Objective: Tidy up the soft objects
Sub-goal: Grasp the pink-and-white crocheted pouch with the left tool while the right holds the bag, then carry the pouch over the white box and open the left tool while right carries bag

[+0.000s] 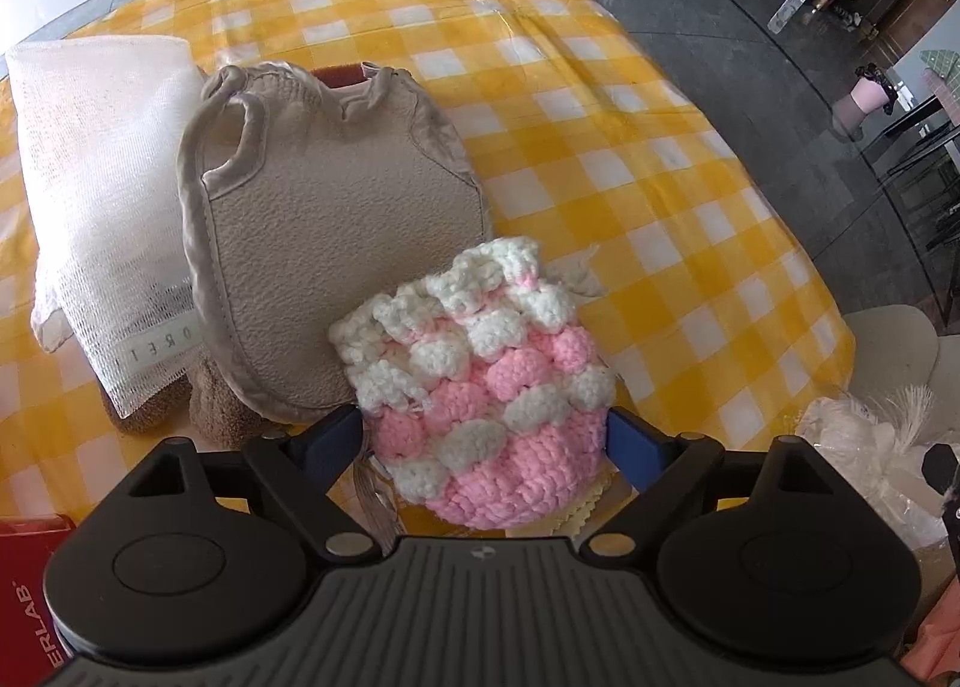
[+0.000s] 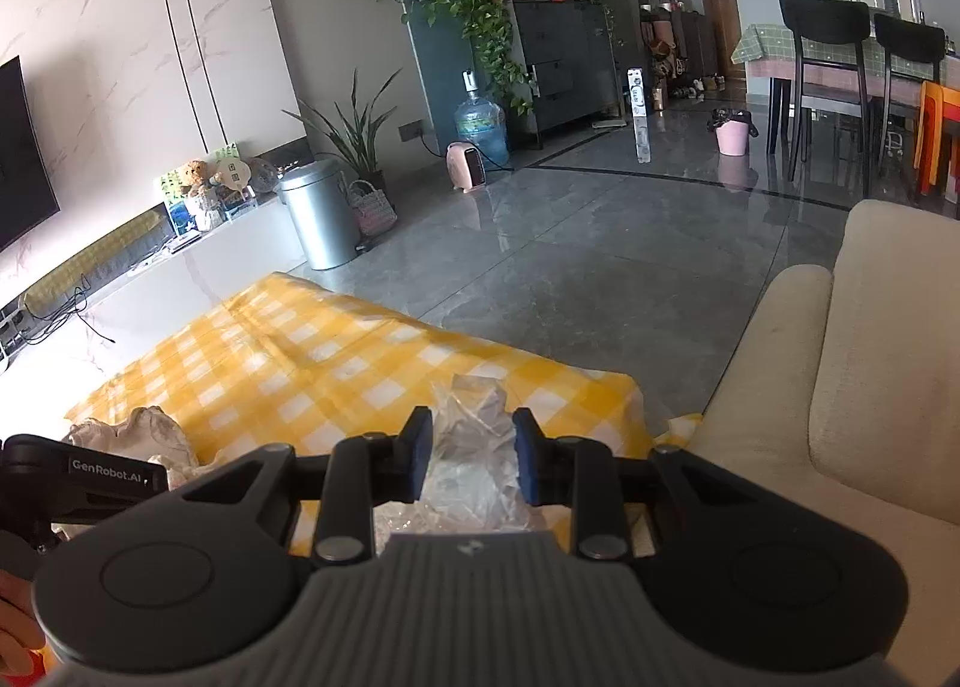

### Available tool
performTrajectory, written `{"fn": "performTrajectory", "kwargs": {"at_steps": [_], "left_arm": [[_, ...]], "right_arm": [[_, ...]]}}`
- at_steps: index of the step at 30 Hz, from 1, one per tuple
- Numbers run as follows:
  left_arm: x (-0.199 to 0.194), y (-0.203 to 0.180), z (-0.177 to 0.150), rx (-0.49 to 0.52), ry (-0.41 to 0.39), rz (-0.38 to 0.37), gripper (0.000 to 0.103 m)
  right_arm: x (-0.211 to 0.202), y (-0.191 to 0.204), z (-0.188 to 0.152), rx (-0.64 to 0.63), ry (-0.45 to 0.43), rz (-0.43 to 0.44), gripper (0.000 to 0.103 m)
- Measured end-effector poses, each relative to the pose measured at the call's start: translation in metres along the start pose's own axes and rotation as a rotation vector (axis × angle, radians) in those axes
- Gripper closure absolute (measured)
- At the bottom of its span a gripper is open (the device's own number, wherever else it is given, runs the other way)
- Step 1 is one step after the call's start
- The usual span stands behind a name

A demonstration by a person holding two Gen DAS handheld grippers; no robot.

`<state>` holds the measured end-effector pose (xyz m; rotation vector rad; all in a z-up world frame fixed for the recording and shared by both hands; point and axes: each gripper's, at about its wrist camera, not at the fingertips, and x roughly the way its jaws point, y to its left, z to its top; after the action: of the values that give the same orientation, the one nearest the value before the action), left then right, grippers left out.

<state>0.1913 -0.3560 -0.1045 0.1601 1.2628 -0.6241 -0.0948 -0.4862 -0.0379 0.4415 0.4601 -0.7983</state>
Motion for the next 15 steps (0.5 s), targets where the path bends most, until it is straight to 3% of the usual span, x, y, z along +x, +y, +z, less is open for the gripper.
{"fn": "performTrajectory", "kwargs": {"at_steps": [2,7,10,15], "left_arm": [[-0.003,-0.002,-0.001,0.038,0.008,-0.006,0.019],[-0.012,-0.007,-0.002,0.121,0.010,0.001,0.043],[-0.021,-0.005,-0.006,0.136,0.001,0.004,0.050],[-0.051,0.004,-0.016,0.167,-0.043,-0.018,0.050]], "right_arm": [[0.000,-0.002,0.000,0.003,-0.003,0.001,0.075],[-0.005,0.003,0.000,-0.020,-0.013,0.010,0.075],[-0.011,0.007,0.001,-0.034,-0.033,0.017,0.075],[-0.020,0.017,0.003,-0.076,-0.050,0.034,0.075]]}}
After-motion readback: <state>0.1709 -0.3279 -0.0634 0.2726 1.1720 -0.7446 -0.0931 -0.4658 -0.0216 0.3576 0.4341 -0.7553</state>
